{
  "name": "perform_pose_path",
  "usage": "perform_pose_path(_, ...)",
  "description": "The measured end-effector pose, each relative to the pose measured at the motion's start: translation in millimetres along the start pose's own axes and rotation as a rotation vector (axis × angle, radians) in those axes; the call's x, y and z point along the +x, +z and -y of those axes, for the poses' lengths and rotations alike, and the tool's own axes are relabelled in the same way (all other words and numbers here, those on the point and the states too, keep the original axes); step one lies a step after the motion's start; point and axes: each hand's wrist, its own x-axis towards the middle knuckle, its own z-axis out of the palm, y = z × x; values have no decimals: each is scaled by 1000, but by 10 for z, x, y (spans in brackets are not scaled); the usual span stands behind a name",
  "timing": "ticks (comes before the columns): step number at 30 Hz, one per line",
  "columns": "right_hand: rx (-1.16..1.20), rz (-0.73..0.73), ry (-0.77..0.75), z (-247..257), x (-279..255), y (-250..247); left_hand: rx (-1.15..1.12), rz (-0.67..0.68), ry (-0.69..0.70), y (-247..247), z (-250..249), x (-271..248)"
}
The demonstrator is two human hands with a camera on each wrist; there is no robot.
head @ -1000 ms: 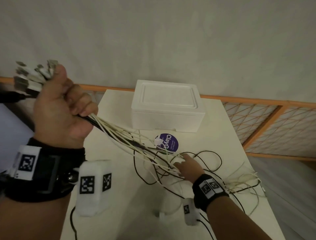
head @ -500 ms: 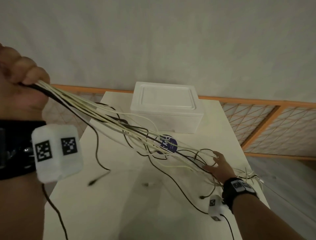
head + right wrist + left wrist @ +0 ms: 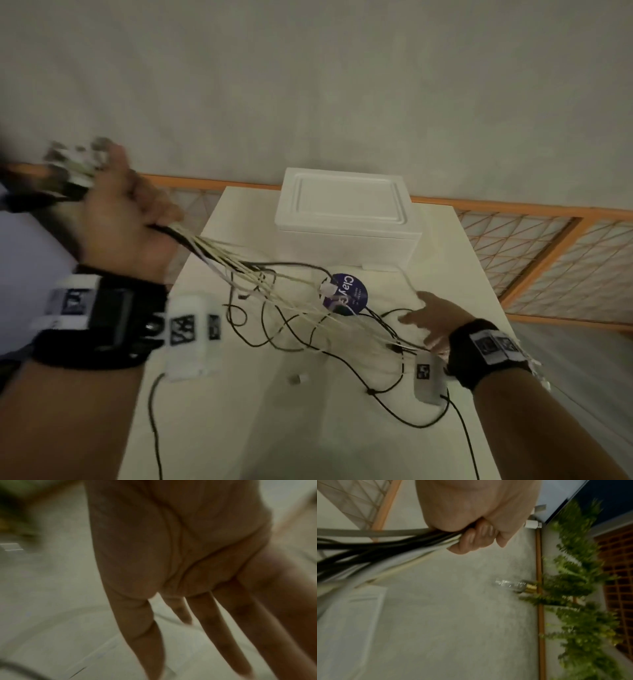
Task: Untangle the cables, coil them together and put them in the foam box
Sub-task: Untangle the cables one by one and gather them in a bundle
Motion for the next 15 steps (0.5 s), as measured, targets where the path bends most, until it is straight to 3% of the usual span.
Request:
perform_pose_path(2, -327, -102, -280, 364, -163, 63, 118, -11, -26, 226, 235, -209)
perform_pose_path(3, -307, -107, -449, 552, -289, 129, 158, 44, -44, 335, 426, -369)
perform_pose_path(5, -51, 11, -779, 912, -617, 348, 252, 126, -113, 375, 731, -499)
perform_pose_path(7, 89, 145, -964, 1193, -858, 639, 336, 211, -184, 392, 955, -583)
perform_pose_path(9, 185, 195, -1011, 1317, -922, 862, 464, 249, -197, 414, 1077, -658)
perform_pose_path(11, 240, 212, -956, 1312, -872, 955, 478, 212, -192, 381, 1105, -683)
perform_pose_path(15, 4, 50, -987, 1135, -809, 1033, 370, 232, -336, 219, 1076, -727)
